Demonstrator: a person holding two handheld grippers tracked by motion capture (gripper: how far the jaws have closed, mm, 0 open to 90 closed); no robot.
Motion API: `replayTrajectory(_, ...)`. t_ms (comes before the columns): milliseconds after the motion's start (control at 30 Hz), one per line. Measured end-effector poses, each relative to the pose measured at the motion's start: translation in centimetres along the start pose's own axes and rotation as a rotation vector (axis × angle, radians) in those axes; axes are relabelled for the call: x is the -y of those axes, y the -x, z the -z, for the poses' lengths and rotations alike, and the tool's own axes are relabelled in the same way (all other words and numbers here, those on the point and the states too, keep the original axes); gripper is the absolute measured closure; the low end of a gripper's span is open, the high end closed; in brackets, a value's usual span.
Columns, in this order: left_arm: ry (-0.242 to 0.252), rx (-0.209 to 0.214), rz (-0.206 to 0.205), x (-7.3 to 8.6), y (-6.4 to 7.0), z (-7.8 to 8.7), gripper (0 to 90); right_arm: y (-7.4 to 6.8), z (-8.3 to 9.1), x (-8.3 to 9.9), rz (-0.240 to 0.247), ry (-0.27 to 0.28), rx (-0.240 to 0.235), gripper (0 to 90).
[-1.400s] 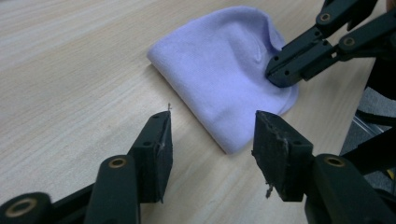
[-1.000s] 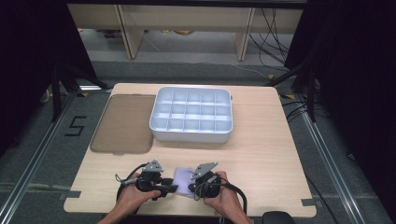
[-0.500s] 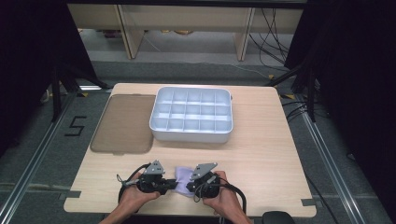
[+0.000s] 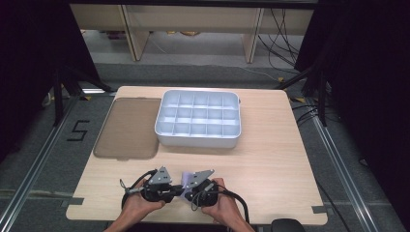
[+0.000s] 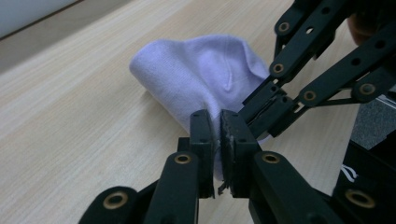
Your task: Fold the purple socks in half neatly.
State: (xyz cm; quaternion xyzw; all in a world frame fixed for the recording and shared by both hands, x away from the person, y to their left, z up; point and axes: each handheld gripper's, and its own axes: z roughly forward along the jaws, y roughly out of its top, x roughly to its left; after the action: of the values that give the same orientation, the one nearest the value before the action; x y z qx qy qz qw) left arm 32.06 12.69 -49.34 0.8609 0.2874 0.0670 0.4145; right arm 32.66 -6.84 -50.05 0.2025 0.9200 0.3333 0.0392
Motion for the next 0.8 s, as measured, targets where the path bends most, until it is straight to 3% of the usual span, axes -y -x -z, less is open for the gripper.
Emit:
replayTrajectory(100, 0.017, 0.008, 0.015, 0.0, 0.0, -0.1, 83.5, 0.0, 0.2, 0.0, -0.023, -0.002, -0.021, 88.7)
replayTrajectory(167, -0.001, 0.008, 0.007, 0.1, -0.2, 0.0, 83.4, 0.6, 0.9, -0.1, -0.033, 0.034, -0.018, 88.7)
replayTrajectory(200, -0.001, 0.009, 0.025, 0.1, -0.1, 0.0, 83.4, 0.9, 1.3, -0.2, -0.044, 0.061, -0.003, 88.7)
replayTrajectory(267, -0.005, 0.012, 0.004, 0.0, -0.2, 0.0, 83.4, 2.0, 2.1, -0.7, -0.069, 0.083, 0.045, 88.8)
replayTrajectory(300, 0.002, 0.014, 0.014, -0.1, -0.1, 0.0, 83.4, 2.6, 2.3, -0.9, -0.071, 0.083, 0.078, 88.8)
replayTrajectory(367, 0.002, 0.015, 0.011, -0.1, 0.0, 0.0, 83.4, 3.9, 1.9, -0.9, -0.063, 0.089, 0.109, 88.8)
replayTrajectory(467, -0.001, 0.008, 0.012, -0.2, 0.0, -0.1, 83.4, 4.7, 1.1, -1.1, -0.122, 0.08, 0.101, 89.4)
replayTrajectory(500, 0.0, 0.009, -0.001, -0.2, 0.0, -0.1, 83.4, 5.0, 0.9, -1.1, -0.101, 0.063, 0.105, 89.4)
replayTrajectory(533, -0.001, 0.015, -0.001, -0.2, 0.0, -0.1, 83.4, 4.9, 0.5, -1.2, -0.12, 0.055, 0.108, 89.4)
replayTrajectory(567, -0.013, 0.017, -0.02, -0.3, -0.1, 0.0, 83.4, 5.2, 0.3, -1.3, -0.094, 0.045, 0.104, 89.4)
replayTrajectory(600, 0.001, 0.015, -0.007, -0.2, 0.0, -0.1, 83.4, 5.4, 0.1, -1.2, -0.076, 0.037, 0.118, 89.8)
replayTrajectory(633, 0.0, 0.015, -0.006, -0.2, 0.0, -0.1, 83.5, 5.3, 0.0, -1.1, -0.103, 0.037, 0.12, 89.8)
replayTrajectory(700, 0.003, 0.01, -0.001, -0.2, 0.0, -0.1, 83.5, 5.4, -0.1, -1.0, -0.088, 0.052, 0.128, 89.8)
replayTrajectory(733, 0.009, 0.012, 0.016, -0.2, 0.1, -0.1, 83.5, 5.3, 0.2, -1.1, -0.113, 0.034, 0.116, 89.7)
replayTrajectory(767, 0.005, 0.006, 0.004, -0.2, 0.0, 0.0, 83.5, 5.6, 0.2, -1.1, -0.076, 0.061, 0.121, 89.7)
replayTrajectory(800, 0.007, 0.011, 0.001, -0.2, 0.0, 0.0, 83.5, 5.5, 0.5, -1.0, -0.112, 0.068, 0.123, 89.7)
